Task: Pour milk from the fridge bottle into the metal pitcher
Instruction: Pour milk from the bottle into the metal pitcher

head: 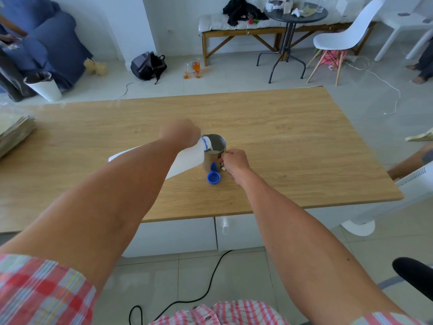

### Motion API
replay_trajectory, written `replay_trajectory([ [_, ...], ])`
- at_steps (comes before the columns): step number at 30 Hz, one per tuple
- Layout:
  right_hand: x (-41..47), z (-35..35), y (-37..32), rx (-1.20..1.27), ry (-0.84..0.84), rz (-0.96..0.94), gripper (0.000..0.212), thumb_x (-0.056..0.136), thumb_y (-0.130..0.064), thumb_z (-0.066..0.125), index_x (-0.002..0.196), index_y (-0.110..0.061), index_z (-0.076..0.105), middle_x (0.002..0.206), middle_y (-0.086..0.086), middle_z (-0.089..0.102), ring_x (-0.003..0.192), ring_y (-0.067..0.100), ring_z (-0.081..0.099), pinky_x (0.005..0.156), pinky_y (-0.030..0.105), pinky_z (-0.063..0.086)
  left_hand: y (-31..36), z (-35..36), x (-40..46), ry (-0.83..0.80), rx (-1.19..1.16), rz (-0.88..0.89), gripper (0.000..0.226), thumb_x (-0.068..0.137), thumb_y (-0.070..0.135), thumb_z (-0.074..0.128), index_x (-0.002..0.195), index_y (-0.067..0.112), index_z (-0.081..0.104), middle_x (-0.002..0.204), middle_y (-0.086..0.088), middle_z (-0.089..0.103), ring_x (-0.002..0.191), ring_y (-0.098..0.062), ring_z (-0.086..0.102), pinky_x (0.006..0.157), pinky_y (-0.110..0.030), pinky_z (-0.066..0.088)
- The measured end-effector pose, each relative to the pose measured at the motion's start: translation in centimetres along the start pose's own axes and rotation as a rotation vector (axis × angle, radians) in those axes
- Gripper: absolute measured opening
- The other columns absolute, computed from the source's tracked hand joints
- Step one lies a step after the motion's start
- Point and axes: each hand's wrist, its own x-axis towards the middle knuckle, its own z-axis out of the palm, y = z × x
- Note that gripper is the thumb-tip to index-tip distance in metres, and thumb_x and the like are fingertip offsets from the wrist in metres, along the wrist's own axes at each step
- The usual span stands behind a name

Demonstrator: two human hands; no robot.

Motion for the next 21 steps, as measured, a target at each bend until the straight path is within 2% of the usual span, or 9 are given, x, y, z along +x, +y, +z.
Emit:
replay_trajectory([
  [6,0.04,-0.03,0.04,0.0,-0.001,0.009,0.024,0.092,-0.002,0.043,0.087,-0.013,0.063,0.074,0.007,0.049,0.057,0.016,0.037,0.047,0.026,0.029,0.1,0.03,-0.08,-0.005,-0.005,0.003,0.026,0.099,0.024,0.037,0.103,0.011,0.06,0.091,-0.009,0.058,0.087,-0.031,0.058,0.074,-0.039,0.04],
  [15,0.17,-0.03,0.06,0.001,0.002,0.022,0.023,0.096,-0.006,0.045,0.087,-0.011,0.065,0.08,0.008,0.055,0.06,0.017,0.04,0.048,0.027,0.03,0.05,-0.03,-0.08,-0.003,-0.005,0.008,0.027,0.098,0.025,0.037,0.103,0.012,0.06,0.095,-0.011,0.06,0.088,-0.032,0.058,0.075,-0.039,0.041],
  [21,-0.03,-0.11,-0.09,0.009,-0.008,0.021,0.025,0.097,-0.005,0.046,0.083,-0.01,0.066,0.072,0.005,0.053,0.057,0.015,0.04,0.047,0.027,0.03,0.05,-0.01,-0.06,-0.002,-0.003,0.012,0.028,0.098,0.026,0.037,0.102,0.011,0.061,0.091,-0.01,0.059,0.087,-0.032,0.059,0.075,-0.039,0.042],
])
